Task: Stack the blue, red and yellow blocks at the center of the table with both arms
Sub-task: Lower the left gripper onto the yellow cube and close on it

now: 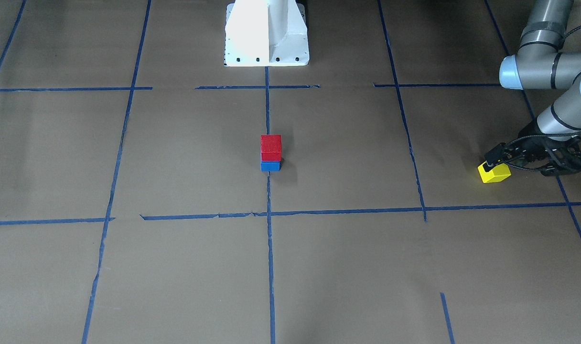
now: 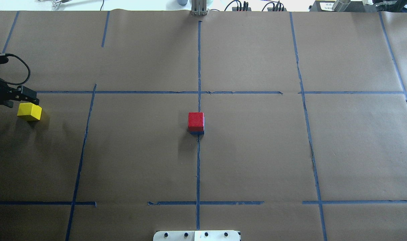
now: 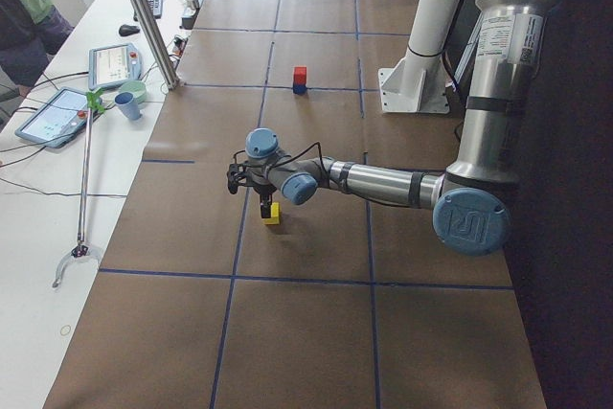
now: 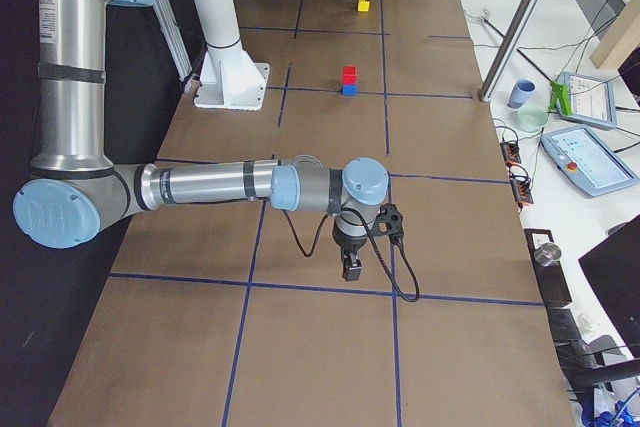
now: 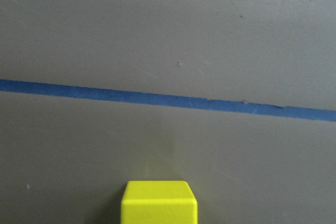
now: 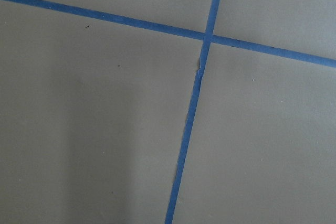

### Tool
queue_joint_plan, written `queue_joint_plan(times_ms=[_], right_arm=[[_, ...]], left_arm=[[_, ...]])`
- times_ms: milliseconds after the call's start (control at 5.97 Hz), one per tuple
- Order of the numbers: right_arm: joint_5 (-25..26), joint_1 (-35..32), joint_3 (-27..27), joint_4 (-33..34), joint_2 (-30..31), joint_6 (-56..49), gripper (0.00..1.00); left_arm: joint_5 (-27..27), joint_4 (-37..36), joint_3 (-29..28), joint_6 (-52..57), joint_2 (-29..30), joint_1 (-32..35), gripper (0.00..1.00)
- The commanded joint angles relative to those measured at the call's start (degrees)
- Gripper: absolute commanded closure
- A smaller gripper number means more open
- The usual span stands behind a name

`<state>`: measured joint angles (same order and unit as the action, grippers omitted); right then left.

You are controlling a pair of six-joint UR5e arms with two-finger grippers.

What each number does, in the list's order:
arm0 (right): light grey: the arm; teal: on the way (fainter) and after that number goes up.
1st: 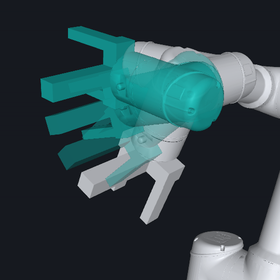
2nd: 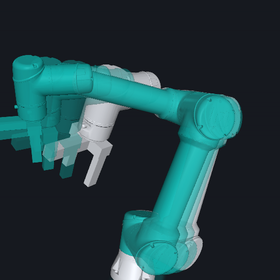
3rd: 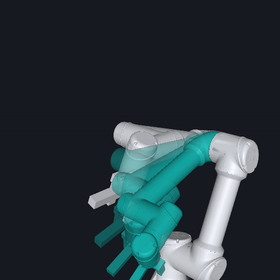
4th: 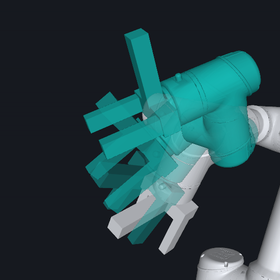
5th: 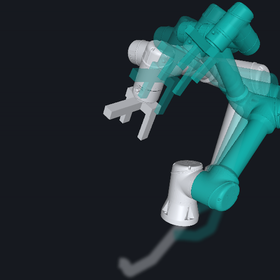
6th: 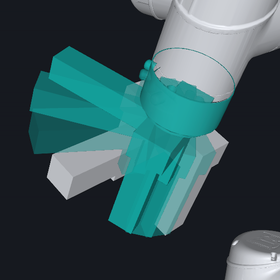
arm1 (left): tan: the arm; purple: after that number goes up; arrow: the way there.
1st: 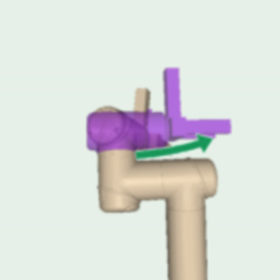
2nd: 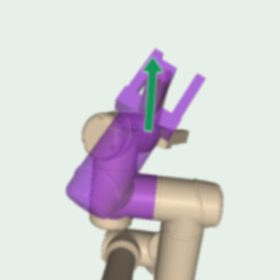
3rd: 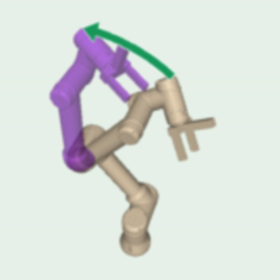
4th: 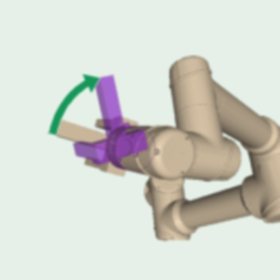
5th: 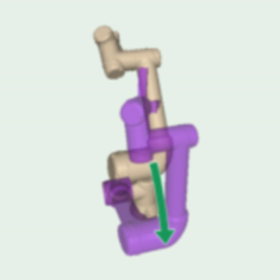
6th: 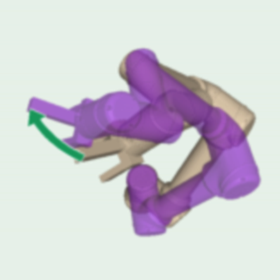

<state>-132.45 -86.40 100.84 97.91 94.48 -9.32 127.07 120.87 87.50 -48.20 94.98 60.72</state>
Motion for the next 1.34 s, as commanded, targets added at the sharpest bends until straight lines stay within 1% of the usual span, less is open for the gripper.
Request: queue_joint_plan(times_ms=[0, 168, 335, 503, 670, 838, 1006, 1173], right_arm=[[0.0, 0.0, -0.03, 0.0, 0.0, 0.0, 0.0], [0.0, 0.0, -0.2, 0.0, 0.0, 0.0, 0.0], [0.09, 0.09, -0.2, 0.0, 0.0, 0.0, 0.0], [0.09, 0.09, -0.29, -0.09, 0.0, -0.09, 0.0], [0.09, 0.09, -0.29, -0.09, 0.0, -0.09, 0.0], [0.09, 0.09, -0.29, -0.09, 0.0, -0.09, 0.0], [0.0, 0.09, -0.29, 0.0, 0.0, 0.0, 0.0], [0.0, 0.09, -0.29, 0.0, 0.0, 0.0, 0.0]], left_arm=[[-0.95, 0.06, -1.27, 0.04, 0.47, -0.25, 0.0], [-1.04, 0.06, -1.71, -0.05, 0.56, -0.34, 0.0], [-1.39, 0.24, -2.06, -0.05, 0.56, -2.26, 0.0], [-4.61, 0.5, -2.07, -0.57, 0.65, -3.58, 0.06], [-4.9, 0.5, -1.98, -0.14, 0.39, -3.77, 0.93], [-4.9, 0.24, -1.63, -0.05, 0.47, -3.77, 1.0], [-4.82, 0.07, -1.1, -0.14, 0.56, -3.51, 1.0], [-4.73, -1.59, 1.42, -0.14, 1.0, -3.42, 1.0]])
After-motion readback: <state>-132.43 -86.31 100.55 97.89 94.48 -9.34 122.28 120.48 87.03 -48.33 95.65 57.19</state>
